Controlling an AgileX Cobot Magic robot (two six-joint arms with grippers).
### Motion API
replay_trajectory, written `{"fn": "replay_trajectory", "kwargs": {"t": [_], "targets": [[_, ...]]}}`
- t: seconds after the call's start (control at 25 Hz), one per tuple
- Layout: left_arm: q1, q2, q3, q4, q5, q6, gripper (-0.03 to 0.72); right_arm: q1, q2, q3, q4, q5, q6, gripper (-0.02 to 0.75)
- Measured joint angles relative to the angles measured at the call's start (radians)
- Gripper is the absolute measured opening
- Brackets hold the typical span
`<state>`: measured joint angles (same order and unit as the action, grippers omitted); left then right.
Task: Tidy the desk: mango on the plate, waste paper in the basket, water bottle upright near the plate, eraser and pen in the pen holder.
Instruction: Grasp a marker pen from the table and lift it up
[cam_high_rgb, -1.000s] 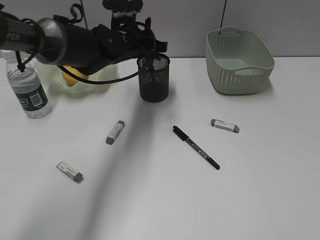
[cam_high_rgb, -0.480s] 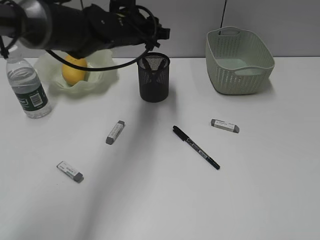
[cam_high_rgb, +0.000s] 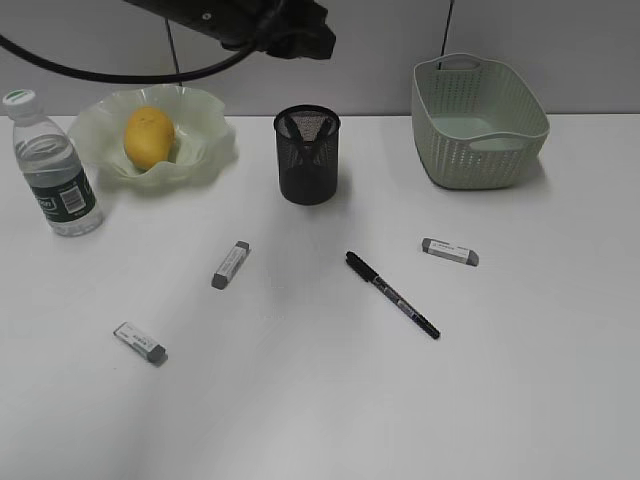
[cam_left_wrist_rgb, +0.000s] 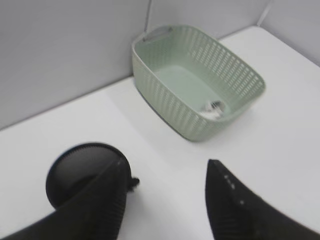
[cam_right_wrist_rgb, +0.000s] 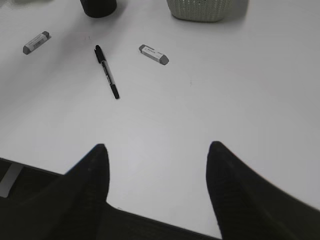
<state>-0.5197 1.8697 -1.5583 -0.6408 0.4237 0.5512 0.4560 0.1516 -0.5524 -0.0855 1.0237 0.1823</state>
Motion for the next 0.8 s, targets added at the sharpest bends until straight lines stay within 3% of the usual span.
{"fn": "replay_trajectory", "kwargs": {"t": [0.16, 0.48, 0.64, 0.8], "targets": [[0.043, -0.051, 0.000, 0.098, 0.265, -0.102, 0.393, 0.000, 0.000, 0.000, 0.000, 0.000, 0.000, 0.491], [0.061, -0.102, 0.000, 0.590, 0.723, -0.393, 0.393, 0.000, 0.000, 0.000, 0.000, 0.000, -0.001, 0.491], [0.086, -0.153, 0.020, 0.641, 0.781, -0.454, 0.393, 0.000, 0.000, 0.000, 0.000, 0.000, -0.001, 0.491], [0.126, -0.257, 0.159, 0.641, 0.777, -0.468, 0.393, 0.000, 0.000, 0.000, 0.000, -0.001, 0.000, 0.491]]}}
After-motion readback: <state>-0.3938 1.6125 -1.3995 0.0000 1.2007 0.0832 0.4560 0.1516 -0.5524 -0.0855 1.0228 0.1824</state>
